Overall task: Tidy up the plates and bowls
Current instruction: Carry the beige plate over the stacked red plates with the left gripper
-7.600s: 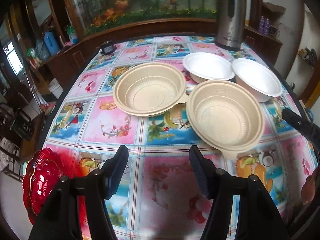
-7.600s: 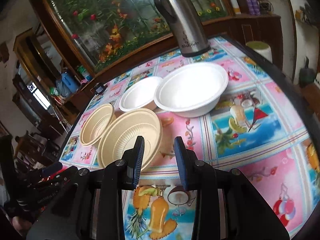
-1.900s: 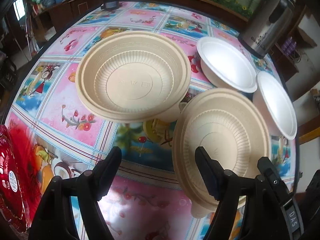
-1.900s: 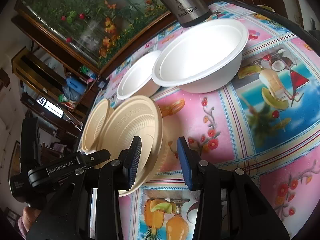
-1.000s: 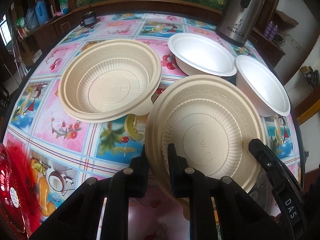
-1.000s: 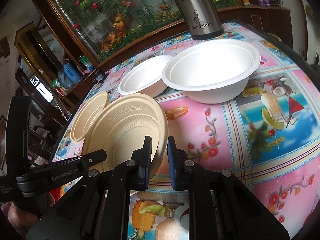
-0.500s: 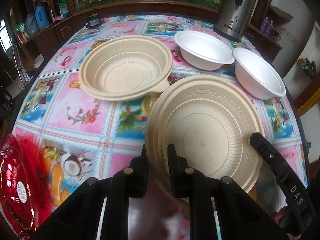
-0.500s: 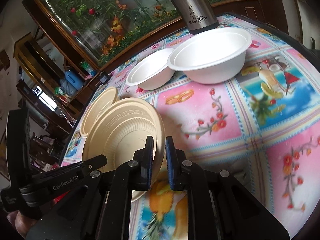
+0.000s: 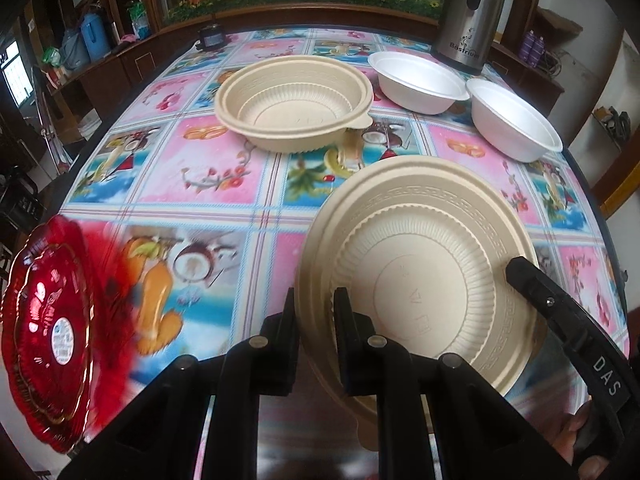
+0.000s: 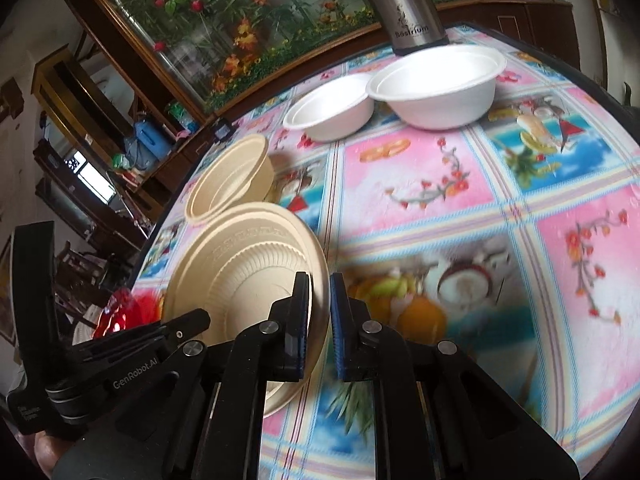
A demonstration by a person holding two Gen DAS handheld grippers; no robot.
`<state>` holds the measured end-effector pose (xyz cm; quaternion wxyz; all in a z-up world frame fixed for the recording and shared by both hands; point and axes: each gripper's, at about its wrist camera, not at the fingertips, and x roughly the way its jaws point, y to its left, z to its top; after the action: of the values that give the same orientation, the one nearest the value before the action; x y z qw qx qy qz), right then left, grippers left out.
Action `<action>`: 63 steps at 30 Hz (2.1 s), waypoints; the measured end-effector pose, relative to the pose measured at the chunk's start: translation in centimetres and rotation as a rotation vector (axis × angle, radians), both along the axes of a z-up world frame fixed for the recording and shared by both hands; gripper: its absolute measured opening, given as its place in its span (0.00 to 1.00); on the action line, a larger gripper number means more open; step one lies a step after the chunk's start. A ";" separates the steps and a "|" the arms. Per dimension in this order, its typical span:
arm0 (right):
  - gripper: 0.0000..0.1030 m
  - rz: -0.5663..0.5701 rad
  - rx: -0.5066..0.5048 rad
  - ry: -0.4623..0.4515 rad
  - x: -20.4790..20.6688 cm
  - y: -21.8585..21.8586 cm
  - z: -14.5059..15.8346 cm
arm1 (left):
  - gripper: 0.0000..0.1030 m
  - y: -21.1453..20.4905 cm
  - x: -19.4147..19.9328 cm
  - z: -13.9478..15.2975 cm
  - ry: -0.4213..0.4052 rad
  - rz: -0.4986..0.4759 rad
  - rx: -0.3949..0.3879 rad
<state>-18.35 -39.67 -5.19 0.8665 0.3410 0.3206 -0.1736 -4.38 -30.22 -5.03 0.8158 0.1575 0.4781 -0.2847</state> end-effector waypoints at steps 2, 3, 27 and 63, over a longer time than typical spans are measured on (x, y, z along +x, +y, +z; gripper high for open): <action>0.09 0.012 0.026 0.024 0.0 0.6 -0.1 | 0.14 0.7 -0.3 0.0 -0.001 0.000 0.000; 0.09 0.021 0.050 0.039 0.1 0.8 -0.2 | 0.14 1.0 -0.4 -0.1 -0.004 0.001 0.002; 0.08 0.112 0.096 0.031 3.3 7.4 3.2 | 0.15 9.2 0.4 2.8 -0.033 0.044 -0.083; 0.08 0.462 0.091 0.107 19.4 20.2 1.1 | 0.16 23.0 9.0 1.7 -0.012 0.336 0.036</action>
<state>1.04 -19.43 -4.10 0.8487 0.2875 0.4432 0.0259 4.65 -7.26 -3.32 0.8518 0.0915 0.4979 -0.1347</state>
